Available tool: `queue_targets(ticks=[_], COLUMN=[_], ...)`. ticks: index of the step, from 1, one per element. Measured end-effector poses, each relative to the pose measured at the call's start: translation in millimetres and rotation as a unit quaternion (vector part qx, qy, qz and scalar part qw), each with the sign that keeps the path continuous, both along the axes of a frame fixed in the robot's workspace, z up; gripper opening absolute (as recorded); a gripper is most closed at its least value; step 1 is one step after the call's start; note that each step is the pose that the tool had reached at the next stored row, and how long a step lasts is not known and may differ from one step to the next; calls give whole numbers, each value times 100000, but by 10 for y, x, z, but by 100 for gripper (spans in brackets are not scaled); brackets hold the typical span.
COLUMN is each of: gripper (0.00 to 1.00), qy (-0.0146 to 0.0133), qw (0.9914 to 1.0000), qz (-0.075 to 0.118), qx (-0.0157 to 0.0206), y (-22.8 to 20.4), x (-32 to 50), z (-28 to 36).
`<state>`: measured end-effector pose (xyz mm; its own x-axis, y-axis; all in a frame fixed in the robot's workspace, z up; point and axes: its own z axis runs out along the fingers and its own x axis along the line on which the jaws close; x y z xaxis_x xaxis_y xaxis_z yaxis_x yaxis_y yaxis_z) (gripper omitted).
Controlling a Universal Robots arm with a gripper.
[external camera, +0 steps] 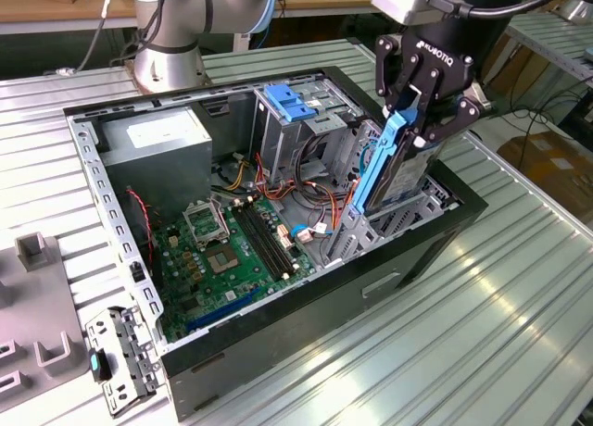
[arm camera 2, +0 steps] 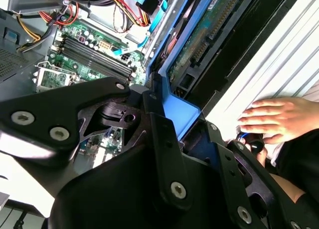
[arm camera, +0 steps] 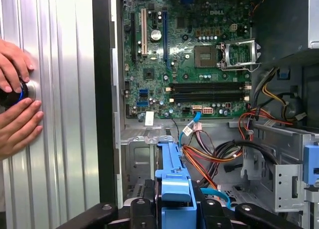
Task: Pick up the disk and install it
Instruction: 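Insert the disk into the insertion slot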
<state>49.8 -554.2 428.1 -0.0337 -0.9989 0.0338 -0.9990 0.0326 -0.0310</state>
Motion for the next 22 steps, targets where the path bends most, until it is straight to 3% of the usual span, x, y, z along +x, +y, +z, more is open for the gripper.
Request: queue_targets(ticks=[10,12,16,18,22], gripper=[37,37,37,37,37], qy=[-2,-1,-2,-1,-1], qw=[100000,100000,100000,100000,100000], qz=[1,0,0,1,-1], qx=[8,11,5,11,13], y=[-3,-3,-5,-8,-10], x=[0,0,0,0,0], z=[-229,-310,-413,-520,-660])
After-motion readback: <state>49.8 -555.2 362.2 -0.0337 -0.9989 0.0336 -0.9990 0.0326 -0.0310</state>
